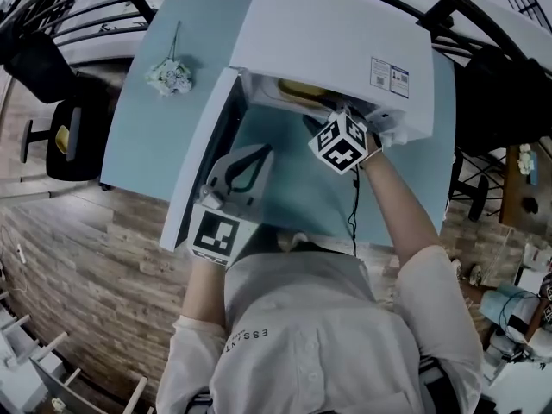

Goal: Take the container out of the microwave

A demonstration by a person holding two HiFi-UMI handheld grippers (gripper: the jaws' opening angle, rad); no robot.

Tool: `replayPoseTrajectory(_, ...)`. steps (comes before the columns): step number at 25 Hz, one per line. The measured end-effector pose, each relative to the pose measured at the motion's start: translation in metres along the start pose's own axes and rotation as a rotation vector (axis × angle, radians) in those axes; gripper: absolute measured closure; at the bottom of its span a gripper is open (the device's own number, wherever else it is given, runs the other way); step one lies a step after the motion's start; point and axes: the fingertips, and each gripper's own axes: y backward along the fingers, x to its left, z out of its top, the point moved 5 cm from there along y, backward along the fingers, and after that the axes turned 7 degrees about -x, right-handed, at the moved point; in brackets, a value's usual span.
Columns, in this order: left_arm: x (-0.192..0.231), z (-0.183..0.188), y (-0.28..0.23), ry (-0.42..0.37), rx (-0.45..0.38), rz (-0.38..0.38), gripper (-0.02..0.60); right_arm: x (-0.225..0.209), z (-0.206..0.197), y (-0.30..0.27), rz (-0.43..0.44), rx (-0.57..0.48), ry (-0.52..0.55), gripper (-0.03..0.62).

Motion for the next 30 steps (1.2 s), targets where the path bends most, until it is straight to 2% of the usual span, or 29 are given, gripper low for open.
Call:
replayPoseTrajectory(4, 0.008, -0.005, -0.005, -0.037, -0.011, -0.036, 0.588, -0.003, 0.001, -0.023, 0.042, 0.056, 0.073, 0.395)
replayPoseTrajectory(9, 0.013, -0.007, -0.009, -0.023, -0.013, -0.036, 0.588, -0.004, -0.004, -0.040, 0.076, 0.106, 0.161, 0.407)
replayPoseTrajectory(13, 0.014, -0.008, -0.009, 0.007, -0.009, -0.029, 0.588, -0.006, -0.007, -0.043, 0.075, 0.124, 0.179, 0.522)
replayPoseTrajectory(17, 0.014, -0.011, -0.006, 0.001, -0.003, -0.024, 0.588, -0.006, -0.006, -0.039, 0.090, 0.109, 0.214, 0.559)
replayPoseTrajectory(23, 0.008, -0.009, 0.002, 0.064, 0.013, 0.021, 0.588, -0.002, -0.001, -0.023, 0.107, 0.065, 0.218, 0.565)
replayPoseTrajectory(30, -0.010, -0.007, 0.018, 0.014, 0.002, 0.023, 0.588, 0.023, 0.005, 0.008, 0.114, 0.017, 0.223, 0.566)
